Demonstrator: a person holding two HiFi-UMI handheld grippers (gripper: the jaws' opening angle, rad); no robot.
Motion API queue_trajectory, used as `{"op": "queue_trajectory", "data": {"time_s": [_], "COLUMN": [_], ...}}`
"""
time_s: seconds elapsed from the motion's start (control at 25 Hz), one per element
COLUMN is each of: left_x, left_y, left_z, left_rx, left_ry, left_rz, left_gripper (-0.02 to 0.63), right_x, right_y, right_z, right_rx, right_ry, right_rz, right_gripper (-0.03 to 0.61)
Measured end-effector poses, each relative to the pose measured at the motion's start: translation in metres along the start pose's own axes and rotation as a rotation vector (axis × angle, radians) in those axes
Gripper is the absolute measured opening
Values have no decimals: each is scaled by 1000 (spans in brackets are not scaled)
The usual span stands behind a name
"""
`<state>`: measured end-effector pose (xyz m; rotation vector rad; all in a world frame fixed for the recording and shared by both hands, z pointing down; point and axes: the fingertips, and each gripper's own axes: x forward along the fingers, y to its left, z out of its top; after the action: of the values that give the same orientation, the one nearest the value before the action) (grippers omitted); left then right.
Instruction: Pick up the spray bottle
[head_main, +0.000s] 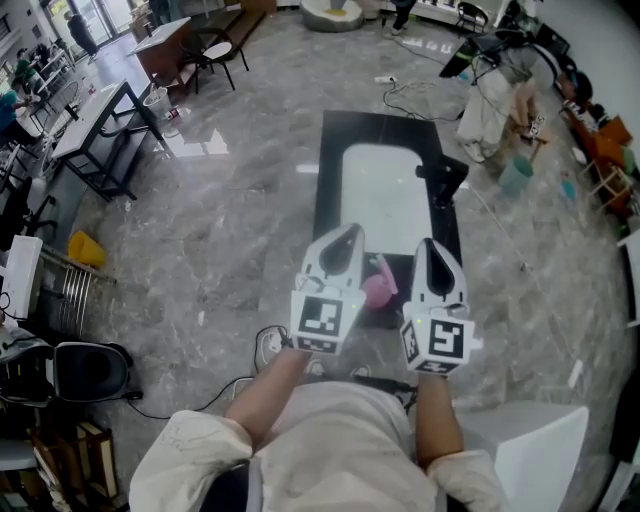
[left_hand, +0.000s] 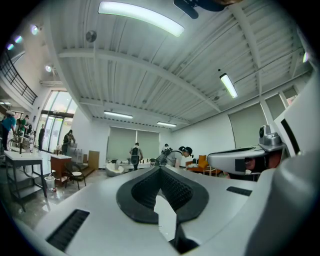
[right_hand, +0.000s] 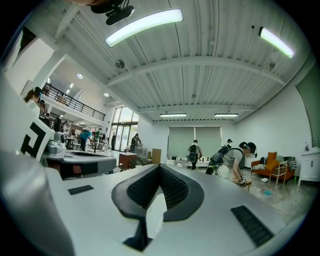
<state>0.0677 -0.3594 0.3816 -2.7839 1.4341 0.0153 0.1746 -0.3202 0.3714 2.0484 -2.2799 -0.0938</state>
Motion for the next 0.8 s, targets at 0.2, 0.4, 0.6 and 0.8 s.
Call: {"op": "queue_trajectory", "data": {"time_s": [0.2,0.4,0.6,0.8], "left_x": [1,0,1,0], "left_y": [-1,1,-2,-2], "left_z": [-4,-7,-16,-21], "left_rx": [4,1,-2,0], "left_ry": [9,18,34,43], "left_rz": [11,18,22,27], "left_gripper": [2,2,2,2], "right_x": [5,6,5,6], "right_y": [7,12,13,22], "right_z": [-12,-31,-57,-85], "right_rx": [-7,-12,13,29], "right_ry": [27,67,107,168], "right_rz": [45,70,83,143], "right_gripper": [6,6,20,88]}}
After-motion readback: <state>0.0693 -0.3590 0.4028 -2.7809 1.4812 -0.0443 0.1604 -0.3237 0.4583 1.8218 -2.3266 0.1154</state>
